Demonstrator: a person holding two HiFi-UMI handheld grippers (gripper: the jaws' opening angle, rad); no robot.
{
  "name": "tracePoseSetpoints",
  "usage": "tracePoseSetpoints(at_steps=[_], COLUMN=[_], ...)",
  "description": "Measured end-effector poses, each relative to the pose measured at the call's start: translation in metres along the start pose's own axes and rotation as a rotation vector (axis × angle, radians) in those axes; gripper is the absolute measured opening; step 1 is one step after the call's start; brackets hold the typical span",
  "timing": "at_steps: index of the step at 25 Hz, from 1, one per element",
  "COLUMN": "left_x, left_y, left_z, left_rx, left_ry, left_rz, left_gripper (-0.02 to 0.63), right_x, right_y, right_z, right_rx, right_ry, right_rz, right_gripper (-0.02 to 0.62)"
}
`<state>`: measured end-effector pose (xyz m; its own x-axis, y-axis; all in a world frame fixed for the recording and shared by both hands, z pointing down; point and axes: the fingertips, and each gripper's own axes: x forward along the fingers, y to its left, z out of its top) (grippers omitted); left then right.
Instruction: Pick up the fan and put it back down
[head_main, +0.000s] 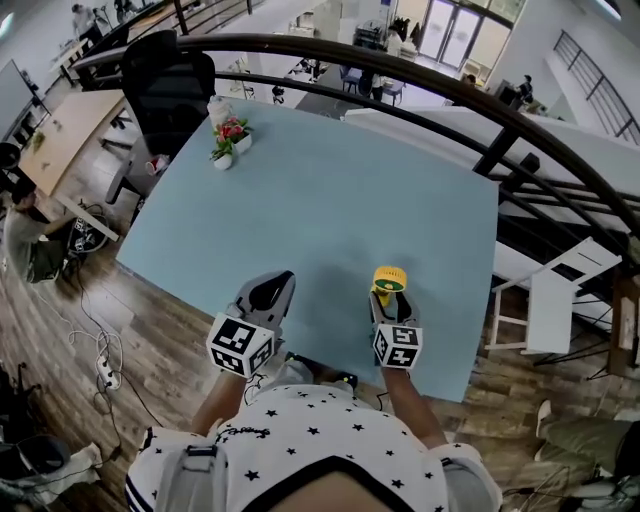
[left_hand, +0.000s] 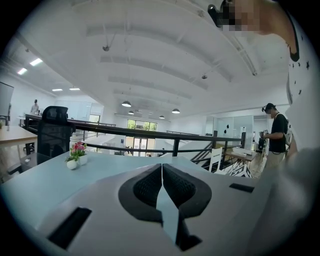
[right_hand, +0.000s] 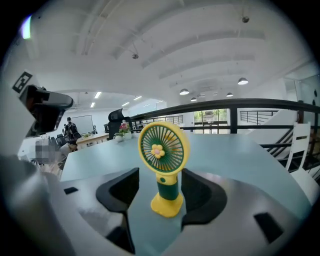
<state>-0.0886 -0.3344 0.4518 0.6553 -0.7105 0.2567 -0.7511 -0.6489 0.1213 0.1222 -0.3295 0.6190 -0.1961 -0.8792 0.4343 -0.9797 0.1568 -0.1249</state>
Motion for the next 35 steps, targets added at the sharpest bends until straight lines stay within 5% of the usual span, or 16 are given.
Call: tracePoseSetpoints(at_steps=[12,23,35], left_x=[0.026,0.044,0.047], left_y=[-0.026,-0.046,-0.058], left_z=[0.007,0.009,0.003], left_rx=[0.016,-0.004,-0.011], left_ry=[-0.025,-0.025,-0.008], left_rz=[-0.14,-0.211,-0.257], left_gripper=[0.031,0.031,0.031], right_x=[-0.049,-0.105,-0.123], right_y=[0.001,-0.017,-0.015], right_z=[0.022,0.105,0.122], right_rx=[0.044,0.053,0.06], right_ry=[-0.069,-0.336,-0.373], right_rz=[-0.03,-0.092,-0.074], right_gripper=[0.233,0.0,-0.002])
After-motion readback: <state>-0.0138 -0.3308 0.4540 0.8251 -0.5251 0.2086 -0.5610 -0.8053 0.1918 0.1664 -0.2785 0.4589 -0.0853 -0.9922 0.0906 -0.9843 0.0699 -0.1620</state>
